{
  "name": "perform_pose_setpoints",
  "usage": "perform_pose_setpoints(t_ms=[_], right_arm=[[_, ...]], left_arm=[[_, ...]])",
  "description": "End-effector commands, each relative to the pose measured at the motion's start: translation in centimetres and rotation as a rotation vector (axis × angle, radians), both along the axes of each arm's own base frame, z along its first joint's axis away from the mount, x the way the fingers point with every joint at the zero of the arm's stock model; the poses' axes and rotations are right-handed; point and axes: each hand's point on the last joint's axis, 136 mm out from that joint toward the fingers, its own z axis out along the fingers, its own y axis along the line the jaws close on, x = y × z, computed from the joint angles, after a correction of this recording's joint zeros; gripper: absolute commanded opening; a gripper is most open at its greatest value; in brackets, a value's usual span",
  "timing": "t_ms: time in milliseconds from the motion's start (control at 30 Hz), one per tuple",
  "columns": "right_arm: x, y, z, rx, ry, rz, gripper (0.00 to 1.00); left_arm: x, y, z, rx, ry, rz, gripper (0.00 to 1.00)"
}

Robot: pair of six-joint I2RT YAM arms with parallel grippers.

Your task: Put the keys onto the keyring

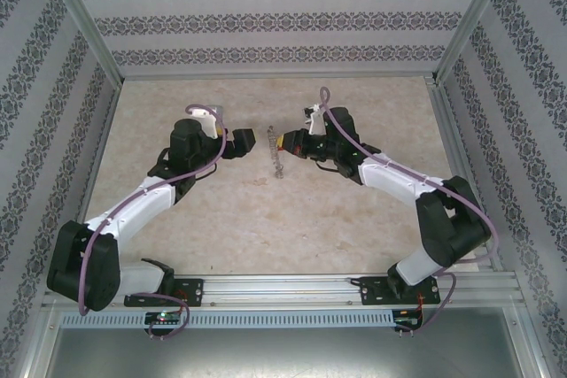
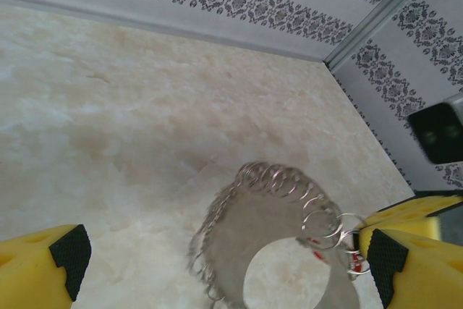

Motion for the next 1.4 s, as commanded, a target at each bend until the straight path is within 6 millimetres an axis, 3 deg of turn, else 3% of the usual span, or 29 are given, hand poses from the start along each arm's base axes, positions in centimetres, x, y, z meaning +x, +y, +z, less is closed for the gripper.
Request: perform_pose_setpoints(t_ms=[0, 167, 400, 533, 700, 767, 867, 933, 1200, 1367], right_arm=[[1.1, -0.9, -0.8, 0.081, 0.016, -0.016, 0.0], [2.2, -5.1, -7.0, -0.048, 0.14, -0.158, 0.0], [1.3, -9.4, -11.6, -0.328, 0.203, -0.271, 0.0], [1.0, -10.8, -12.4, -0.41, 0.207, -0.297, 0.0], [0.9, -10.4, -13.3, -0.466, 0.221, -0.277, 0.0], [1.0, -9.5, -13.4, -0.475, 0.215, -0.257, 0.26], [1.3, -7.0, -11.4, -0.451, 0.119, -0.203, 0.45], [1.3, -6.7, -9.8, -0.491, 0.069, -0.211, 0.52], [-1.3, -8.5, -9.9, -0.597, 0.088, -0.214, 0.54], [-3.1, -9.5, -11.7, -0.628, 0.14, -0.208, 0.55]], left_arm=[[0.4, 0.5, 1.8, -0.004, -0.02, 0.025, 1.0], [0.6, 0.2, 1.8, -0.001, -0.005, 0.014, 1.0], [0.9, -0.2, 1.6, -0.002, 0.007, 0.004, 1.0], [1.1, -0.5, 1.4, -0.001, 0.014, -0.002, 1.0], [1.2, -1.2, 1.2, 0.0, 0.023, -0.011, 1.0], [1.2, -1.4, 1.1, 0.001, 0.025, -0.015, 1.0], [1.3, -1.6, 0.8, 0.01, 0.032, -0.017, 1.0], [1.4, -1.7, 0.7, 0.014, 0.035, -0.019, 1.0], [1.5, -2.0, 0.7, 0.026, 0.029, -0.017, 1.0], [1.5, -2.0, 0.7, 0.026, 0.03, -0.013, 1.0]])
